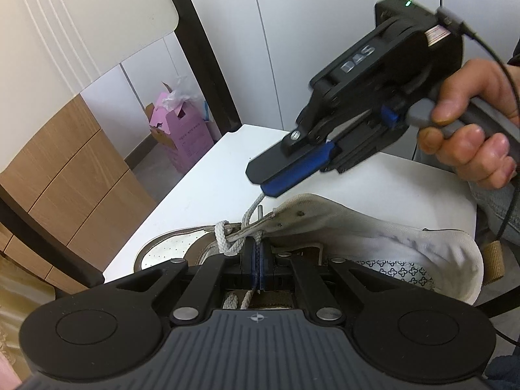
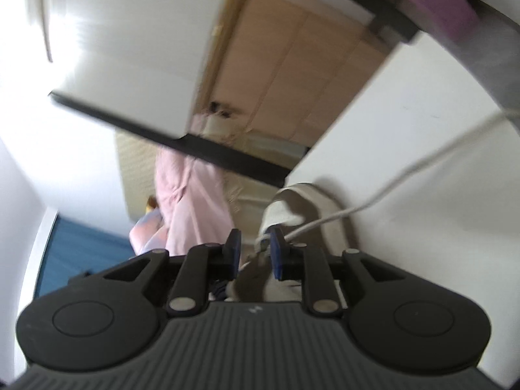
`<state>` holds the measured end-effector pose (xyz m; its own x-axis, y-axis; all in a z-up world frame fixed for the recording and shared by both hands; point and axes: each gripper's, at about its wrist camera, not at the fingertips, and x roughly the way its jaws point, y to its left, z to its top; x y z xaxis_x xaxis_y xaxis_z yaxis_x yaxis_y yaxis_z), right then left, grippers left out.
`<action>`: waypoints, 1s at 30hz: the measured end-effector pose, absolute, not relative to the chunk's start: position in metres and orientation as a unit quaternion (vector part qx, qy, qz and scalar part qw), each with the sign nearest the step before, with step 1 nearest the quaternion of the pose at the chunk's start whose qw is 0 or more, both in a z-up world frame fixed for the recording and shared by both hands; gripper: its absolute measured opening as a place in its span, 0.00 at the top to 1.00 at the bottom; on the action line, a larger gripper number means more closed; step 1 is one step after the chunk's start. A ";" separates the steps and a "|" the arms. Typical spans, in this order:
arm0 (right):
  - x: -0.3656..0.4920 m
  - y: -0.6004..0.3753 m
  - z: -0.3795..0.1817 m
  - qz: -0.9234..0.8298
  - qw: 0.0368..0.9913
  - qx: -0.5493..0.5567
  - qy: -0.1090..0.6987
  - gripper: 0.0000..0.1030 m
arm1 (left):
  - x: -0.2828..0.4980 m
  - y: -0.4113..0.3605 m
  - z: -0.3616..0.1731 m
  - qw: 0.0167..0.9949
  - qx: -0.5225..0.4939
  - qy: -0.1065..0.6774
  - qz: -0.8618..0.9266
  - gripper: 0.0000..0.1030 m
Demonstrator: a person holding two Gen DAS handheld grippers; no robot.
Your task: Lace up shoes with both hands
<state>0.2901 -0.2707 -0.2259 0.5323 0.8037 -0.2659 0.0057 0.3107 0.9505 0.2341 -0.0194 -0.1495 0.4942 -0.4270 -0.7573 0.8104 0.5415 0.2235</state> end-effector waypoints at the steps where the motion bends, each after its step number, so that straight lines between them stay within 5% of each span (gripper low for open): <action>1: 0.292 -0.270 -0.231 0.277 0.700 0.526 0.397 0.79 | 0.234 -0.020 -0.150 0.814 0.292 0.329 -0.380 0.97; 6: 0.298 -0.257 -0.234 0.295 0.695 0.514 0.408 0.81 | 0.233 -0.021 -0.149 0.814 0.293 0.329 -0.378 0.97; 9: 0.296 -0.249 -0.232 0.302 0.702 0.497 0.411 0.96 | 0.231 -0.020 -0.149 0.816 0.294 0.328 -0.375 0.97; 14: 0.294 -0.250 -0.236 0.291 0.697 0.512 0.410 0.97 | 0.229 -0.017 -0.145 0.825 0.282 0.327 -0.365 0.95; 16: 0.293 -0.248 -0.235 0.288 0.700 0.510 0.409 0.97 | 0.224 -0.012 -0.140 0.837 0.275 0.319 -0.350 0.87; 18: 0.291 -0.248 -0.234 0.284 0.701 0.512 0.407 0.97 | 0.219 -0.004 -0.133 0.854 0.264 0.305 -0.327 0.55; 19: 0.290 -0.248 -0.235 0.281 0.701 0.515 0.406 0.97 | 0.215 0.001 -0.128 0.863 0.256 0.297 -0.319 0.50; 30: 0.278 -0.239 -0.233 0.254 0.717 0.516 0.395 0.97 | 0.160 0.024 -0.117 0.915 0.098 0.317 -0.228 0.49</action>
<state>0.2780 -0.2386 -0.2328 0.5596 0.7709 -0.3042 0.0437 0.3391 0.9397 0.1602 0.0237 -0.1175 0.6943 -0.3558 -0.6256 0.4804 0.8764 0.0347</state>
